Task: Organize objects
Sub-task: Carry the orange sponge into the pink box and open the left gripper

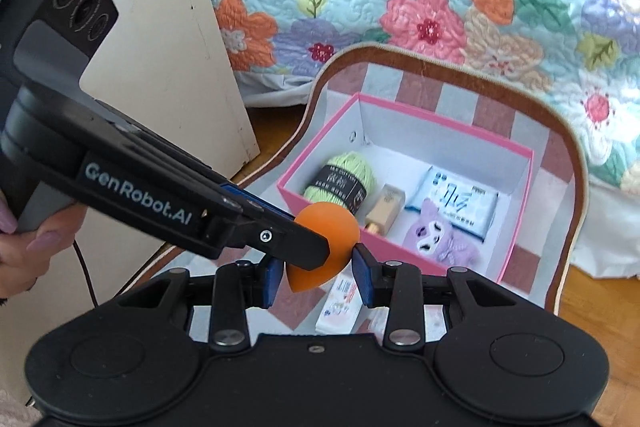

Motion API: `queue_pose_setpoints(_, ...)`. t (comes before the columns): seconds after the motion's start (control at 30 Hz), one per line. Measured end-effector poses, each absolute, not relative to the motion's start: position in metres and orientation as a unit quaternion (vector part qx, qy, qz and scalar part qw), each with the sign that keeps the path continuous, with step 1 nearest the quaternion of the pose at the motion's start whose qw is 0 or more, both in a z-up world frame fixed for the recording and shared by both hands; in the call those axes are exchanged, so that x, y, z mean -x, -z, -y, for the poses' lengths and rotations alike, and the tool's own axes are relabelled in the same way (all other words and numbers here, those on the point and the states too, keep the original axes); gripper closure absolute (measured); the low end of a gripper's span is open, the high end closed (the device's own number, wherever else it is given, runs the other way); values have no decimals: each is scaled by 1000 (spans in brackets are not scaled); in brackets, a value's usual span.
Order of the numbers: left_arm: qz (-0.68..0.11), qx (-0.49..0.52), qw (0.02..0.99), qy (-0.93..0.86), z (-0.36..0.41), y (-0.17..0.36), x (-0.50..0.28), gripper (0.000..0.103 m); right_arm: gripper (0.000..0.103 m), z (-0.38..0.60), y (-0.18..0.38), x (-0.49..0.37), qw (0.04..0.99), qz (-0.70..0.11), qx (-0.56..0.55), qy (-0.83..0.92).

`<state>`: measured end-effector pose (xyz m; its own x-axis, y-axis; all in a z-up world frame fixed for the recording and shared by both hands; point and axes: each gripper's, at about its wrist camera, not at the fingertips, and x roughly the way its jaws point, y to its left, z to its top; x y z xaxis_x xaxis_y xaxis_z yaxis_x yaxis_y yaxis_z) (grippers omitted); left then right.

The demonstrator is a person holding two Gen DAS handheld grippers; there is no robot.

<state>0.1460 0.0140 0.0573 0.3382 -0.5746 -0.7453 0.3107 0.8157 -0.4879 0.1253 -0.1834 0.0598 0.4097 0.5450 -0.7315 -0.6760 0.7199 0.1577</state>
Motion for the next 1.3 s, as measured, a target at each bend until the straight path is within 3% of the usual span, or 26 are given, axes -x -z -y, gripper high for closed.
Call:
queue_pose_setpoints(0.3, -503, 131, 812, 267, -4, -77, -181, 76, 60, 182, -79, -156, 839, -411, 78, -349)
queue_pose_setpoints(0.73, -522, 167, 801, 243, -16, -65, -270, 76, 60, 156, -68, -242, 833, -441, 53, -330)
queue_pose_setpoints(1.3, -591, 131, 772, 193, 5, 74, -308, 75, 60, 143, 71, -291, 790, -525, 13, -316)
